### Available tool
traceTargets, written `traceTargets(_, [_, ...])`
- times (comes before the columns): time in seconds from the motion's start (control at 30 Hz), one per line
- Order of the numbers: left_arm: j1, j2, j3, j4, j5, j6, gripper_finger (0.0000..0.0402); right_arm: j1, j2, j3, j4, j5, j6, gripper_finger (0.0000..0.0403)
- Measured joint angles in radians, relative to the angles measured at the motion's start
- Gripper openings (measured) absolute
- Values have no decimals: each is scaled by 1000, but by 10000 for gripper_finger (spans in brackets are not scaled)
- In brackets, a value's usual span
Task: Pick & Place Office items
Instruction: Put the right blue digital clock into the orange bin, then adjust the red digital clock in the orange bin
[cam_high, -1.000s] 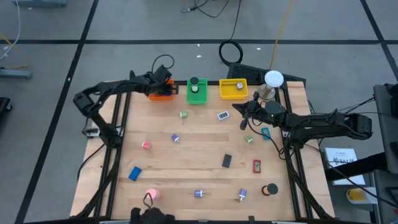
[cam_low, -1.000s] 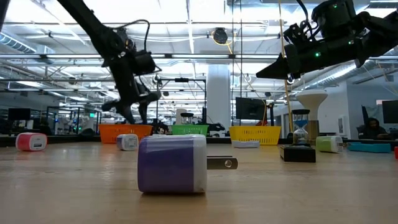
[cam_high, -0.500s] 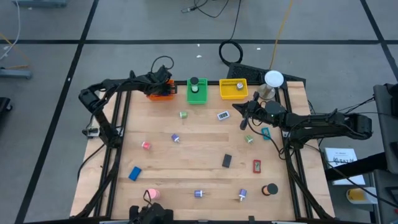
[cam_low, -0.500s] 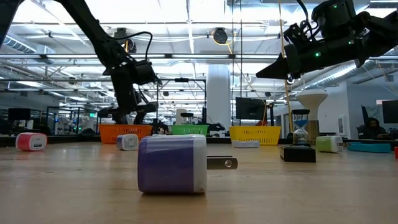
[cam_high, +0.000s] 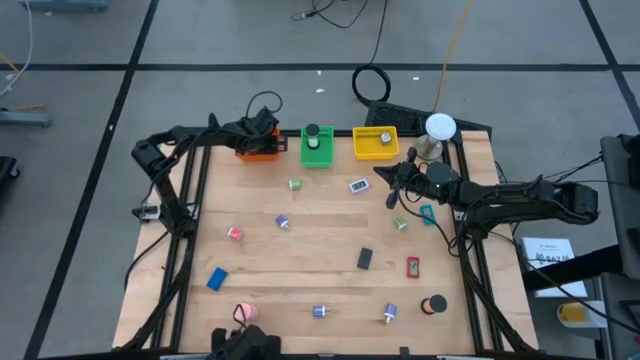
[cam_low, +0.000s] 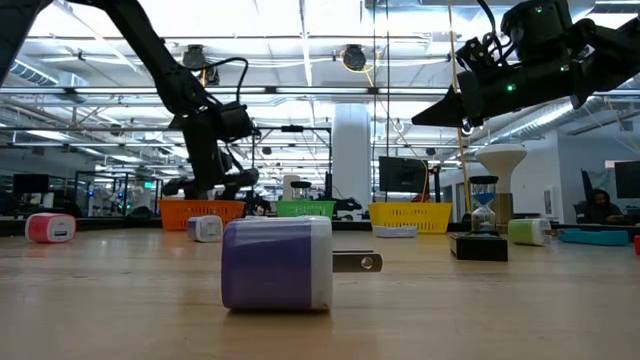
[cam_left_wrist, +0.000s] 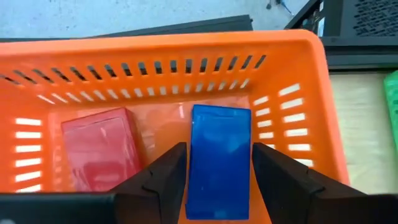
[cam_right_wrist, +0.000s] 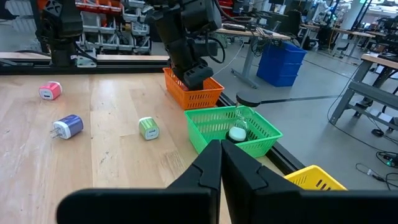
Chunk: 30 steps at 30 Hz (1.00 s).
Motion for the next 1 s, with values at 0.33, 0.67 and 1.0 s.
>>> traceTargets(0.33, [4,-34,0,-30,-25,30,193,0,0,0,0,0,0,4])
traceTargets(0.67, [-16,-34,0,-48,-25,59,207,0,0,0,0,0,0,4])
traceTargets(1.0, [-12,-34,0,-103,-61,78,108,0,0,0,8,0,0,4])
